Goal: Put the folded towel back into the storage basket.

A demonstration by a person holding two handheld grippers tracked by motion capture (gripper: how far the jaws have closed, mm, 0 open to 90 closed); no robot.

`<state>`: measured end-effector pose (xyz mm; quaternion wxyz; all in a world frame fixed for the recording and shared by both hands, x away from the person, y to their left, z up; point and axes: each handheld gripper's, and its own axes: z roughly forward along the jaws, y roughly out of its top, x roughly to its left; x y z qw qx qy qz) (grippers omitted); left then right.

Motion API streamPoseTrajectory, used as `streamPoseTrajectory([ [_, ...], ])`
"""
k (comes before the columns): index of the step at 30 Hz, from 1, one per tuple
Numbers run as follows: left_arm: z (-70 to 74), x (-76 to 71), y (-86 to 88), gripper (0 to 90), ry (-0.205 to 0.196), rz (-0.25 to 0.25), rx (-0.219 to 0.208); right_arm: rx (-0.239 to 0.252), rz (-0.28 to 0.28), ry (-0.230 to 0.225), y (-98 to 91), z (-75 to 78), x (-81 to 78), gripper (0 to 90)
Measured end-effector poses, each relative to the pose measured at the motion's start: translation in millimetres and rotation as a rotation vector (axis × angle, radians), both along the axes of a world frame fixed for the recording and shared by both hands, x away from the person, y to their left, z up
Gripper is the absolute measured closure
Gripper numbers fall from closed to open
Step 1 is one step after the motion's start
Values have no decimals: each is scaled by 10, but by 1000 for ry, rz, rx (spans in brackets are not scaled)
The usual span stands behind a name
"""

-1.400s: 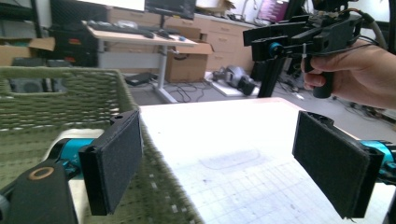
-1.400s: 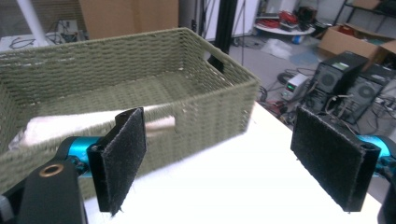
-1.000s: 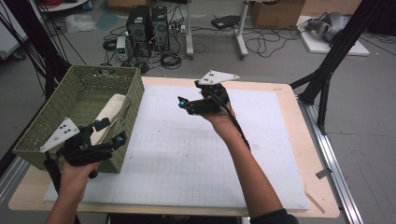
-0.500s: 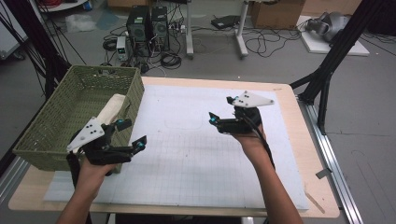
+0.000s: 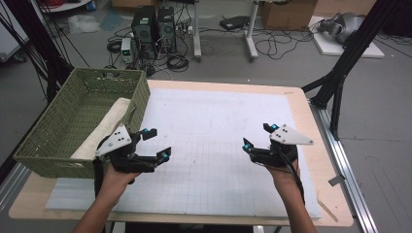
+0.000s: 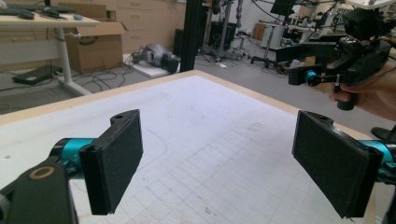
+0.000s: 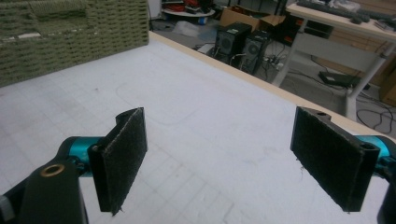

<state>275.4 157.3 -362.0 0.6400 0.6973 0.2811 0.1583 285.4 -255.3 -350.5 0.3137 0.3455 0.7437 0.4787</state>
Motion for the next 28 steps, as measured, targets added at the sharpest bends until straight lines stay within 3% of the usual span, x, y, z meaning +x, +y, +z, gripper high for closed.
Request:
streamPoseTrajectory([
  [9,-211,64,-151,166,15,-20,0,12,-51,7,-241,-200,-187,174],
  [15,-379,90,-226,167,9,-27,31,13,-72,14,-343,-381,-276,173],
  [21,-531,119,-289,167,34,-34,65,14,-100,43,-442,-581,-309,173],
  [28,-552,128,-317,168,29,-32,66,12,-104,41,-483,-599,-326,173],
])
